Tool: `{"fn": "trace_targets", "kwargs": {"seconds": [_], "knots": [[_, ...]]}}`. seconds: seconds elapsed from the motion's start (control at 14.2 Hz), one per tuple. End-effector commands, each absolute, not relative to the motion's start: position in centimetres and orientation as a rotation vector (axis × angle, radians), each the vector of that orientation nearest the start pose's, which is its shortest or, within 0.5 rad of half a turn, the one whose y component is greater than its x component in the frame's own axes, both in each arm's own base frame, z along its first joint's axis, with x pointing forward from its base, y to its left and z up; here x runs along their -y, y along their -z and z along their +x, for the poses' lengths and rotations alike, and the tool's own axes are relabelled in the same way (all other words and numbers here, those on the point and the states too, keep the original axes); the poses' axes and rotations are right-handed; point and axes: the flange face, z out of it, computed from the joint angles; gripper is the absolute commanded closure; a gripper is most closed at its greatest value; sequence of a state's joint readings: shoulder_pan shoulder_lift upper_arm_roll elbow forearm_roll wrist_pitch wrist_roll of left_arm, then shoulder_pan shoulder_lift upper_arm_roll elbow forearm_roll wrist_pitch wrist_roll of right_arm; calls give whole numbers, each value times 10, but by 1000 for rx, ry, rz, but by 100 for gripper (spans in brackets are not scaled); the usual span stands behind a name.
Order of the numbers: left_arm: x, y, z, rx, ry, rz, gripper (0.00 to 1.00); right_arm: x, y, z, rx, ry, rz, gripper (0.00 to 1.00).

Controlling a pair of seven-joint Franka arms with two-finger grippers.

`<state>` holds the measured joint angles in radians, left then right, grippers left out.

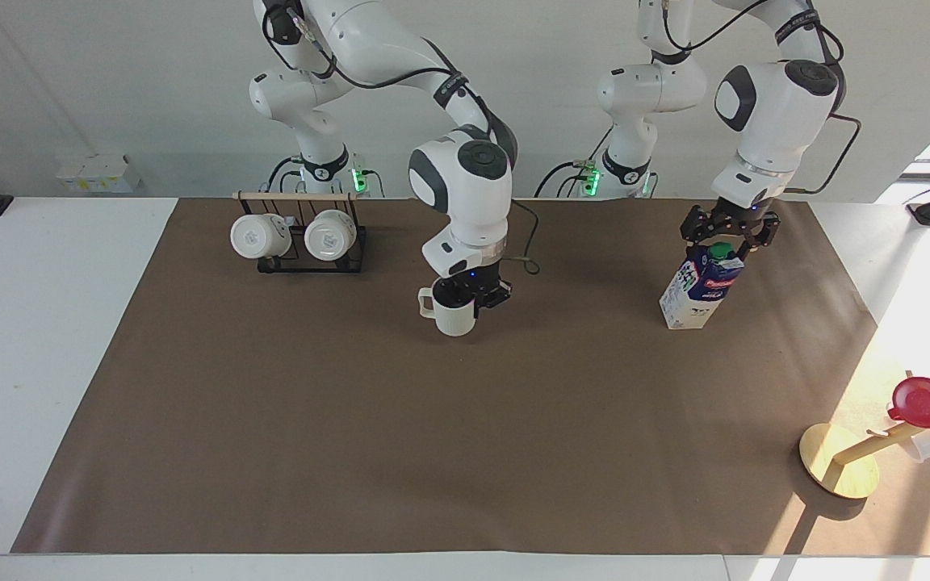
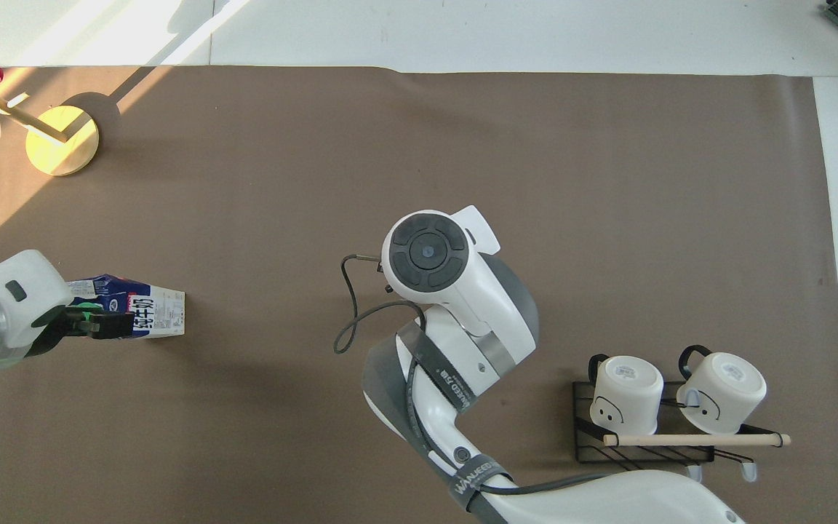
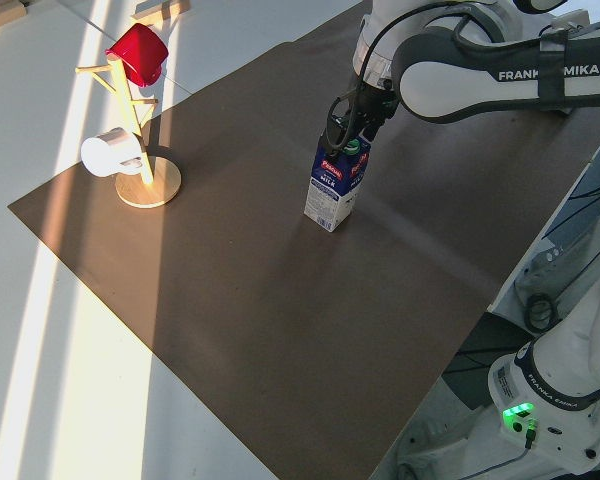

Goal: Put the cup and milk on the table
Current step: 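Set the mug mid-table with the right gripper while the left gripper lifts the carton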

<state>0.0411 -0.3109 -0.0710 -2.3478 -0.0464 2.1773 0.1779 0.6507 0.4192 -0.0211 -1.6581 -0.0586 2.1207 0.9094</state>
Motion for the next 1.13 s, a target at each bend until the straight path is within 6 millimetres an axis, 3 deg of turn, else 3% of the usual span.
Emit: {"fn": "trace_targets", "kwargs": {"seconds": [0.0, 0.28, 0.42, 0.49, 0.56, 0.63, 0.85, 0.92, 1.06], "knots": [[19, -460, 466, -313, 249, -3110, 0, -420, -355, 539, -442, 120, -3143, 100], [18, -455, 470, -313, 242, -3112, 0, -428, -349, 532, -441, 117, -3132, 100], [18, -454, 470, -311, 242, -3112, 0, -436, -336, 523, -445, 110, -3144, 94], [18, -454, 470, -311, 240, -3113, 2, -436, -336, 524, -447, 113, -3141, 83], [18, -454, 470, -311, 240, -3113, 6, -435, -336, 524, -452, 115, -3139, 62], [18, -453, 470, -311, 238, -3113, 13, -436, -336, 524, -449, 115, -3139, 52], [16, -455, 474, -309, 238, -3113, 28, -435, -340, 527, -499, 128, -3123, 47], [14, -454, 476, -311, 235, -3113, 32, -432, -343, 530, -508, 134, -3117, 34], [13, -456, 478, -314, 233, -3113, 39, -427, -357, 534, -535, 141, -3089, 19]]}}
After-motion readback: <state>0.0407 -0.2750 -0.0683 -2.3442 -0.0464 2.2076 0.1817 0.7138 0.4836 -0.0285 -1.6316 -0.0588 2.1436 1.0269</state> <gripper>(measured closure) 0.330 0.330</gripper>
